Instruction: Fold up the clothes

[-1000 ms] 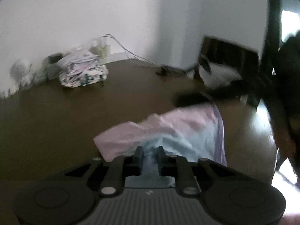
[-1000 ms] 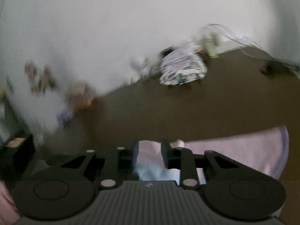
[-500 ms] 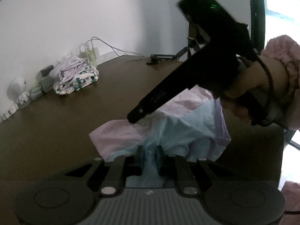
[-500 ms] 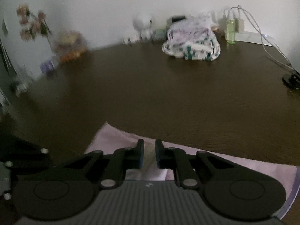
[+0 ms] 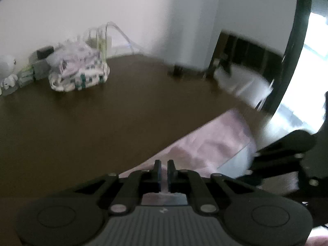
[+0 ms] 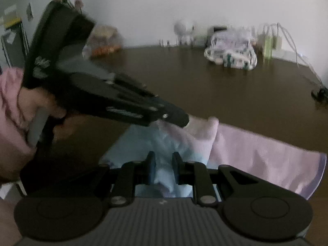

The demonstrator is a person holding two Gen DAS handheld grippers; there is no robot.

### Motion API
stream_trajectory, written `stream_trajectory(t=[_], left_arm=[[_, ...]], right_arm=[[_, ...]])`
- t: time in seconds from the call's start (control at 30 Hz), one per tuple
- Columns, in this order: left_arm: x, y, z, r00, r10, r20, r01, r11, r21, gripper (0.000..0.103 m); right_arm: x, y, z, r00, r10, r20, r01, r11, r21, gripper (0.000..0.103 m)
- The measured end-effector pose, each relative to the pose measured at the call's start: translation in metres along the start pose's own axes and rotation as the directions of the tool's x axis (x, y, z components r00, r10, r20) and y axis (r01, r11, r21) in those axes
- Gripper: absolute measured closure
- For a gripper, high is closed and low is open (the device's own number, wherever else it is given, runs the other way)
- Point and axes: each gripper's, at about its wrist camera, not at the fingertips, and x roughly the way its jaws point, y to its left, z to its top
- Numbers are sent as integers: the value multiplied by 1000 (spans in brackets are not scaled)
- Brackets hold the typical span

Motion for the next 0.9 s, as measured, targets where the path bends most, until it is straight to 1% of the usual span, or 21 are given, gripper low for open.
stream_trajectory(t=[0.2, 0.27, 0.3, 0.37, 0.4, 0.43, 0.47, 0.53, 0.57, 0.6, 0.63, 0.7, 0.77, 0.83, 0.9], left_arm=[[10, 5, -2, 1000, 26, 11, -26, 999, -19, 99], [9, 5, -4, 999, 28, 23, -27, 999, -29, 99], [7, 4, -5, 999, 26, 32, -25, 999, -35, 98], [-6, 4, -6, 997, 19, 75, -14, 998, -67, 91], [-17, 4, -8, 994, 12, 110, -3, 996, -84, 86], [-29, 5, -11, 989, 6, 147, 9, 995, -100, 84], [-41, 4, -15, 984, 6, 176, 15, 993, -117, 84], [-58, -1, -26, 979, 7, 204, 17, 993, -116, 86], [-63, -6, -33, 979, 8, 204, 14, 994, -105, 86], [-68, -10, -40, 980, 9, 201, 10, 996, -92, 97], [-70, -16, -46, 981, 6, 193, 9, 997, -76, 101], [-70, -25, -59, 986, 2, 168, 7, 999, -52, 101], [-69, -34, -70, 989, 11, 149, -6, 1000, -30, 101], [-66, -37, -75, 990, 27, 139, -23, 999, -26, 101], [-60, -37, -79, 990, 39, 132, -35, 999, -33, 101]], right_arm=[[-5, 5, -9, 1000, -16, -15, 16, 1000, -3, 84], [-9, 7, -12, 1000, -13, -12, 13, 1000, -2, 81], [-12, 5, -11, 1000, -1, 1, 1, 1000, 15, 80], [-21, -1, -7, 999, 15, 45, -17, 998, 56, 78], [-29, -4, -6, 997, 8, 83, -15, 997, 75, 77], [-35, -5, -3, 993, -8, 118, -2, 996, 89, 72], [-39, -7, -2, 990, -28, 141, 14, 995, 100, 70], [-42, -10, -2, 983, -58, 172, 36, 991, 128, 70], [-39, -11, -3, 984, -53, 169, 29, 990, 142, 71], [-36, -12, -5, 985, -47, 165, 21, 988, 152, 75], [-33, -10, -7, 987, -34, 155, 11, 988, 151, 83], [-24, -5, -12, 992, -22, 128, 3, 990, 144, 84], [-19, -1, -18, 994, -36, 105, 22, 990, 136, 84], [-13, 1, -22, 995, -54, 85, 42, 990, 131, 84], [-12, 3, -26, 994, -64, 87, 53, 990, 127, 84]])
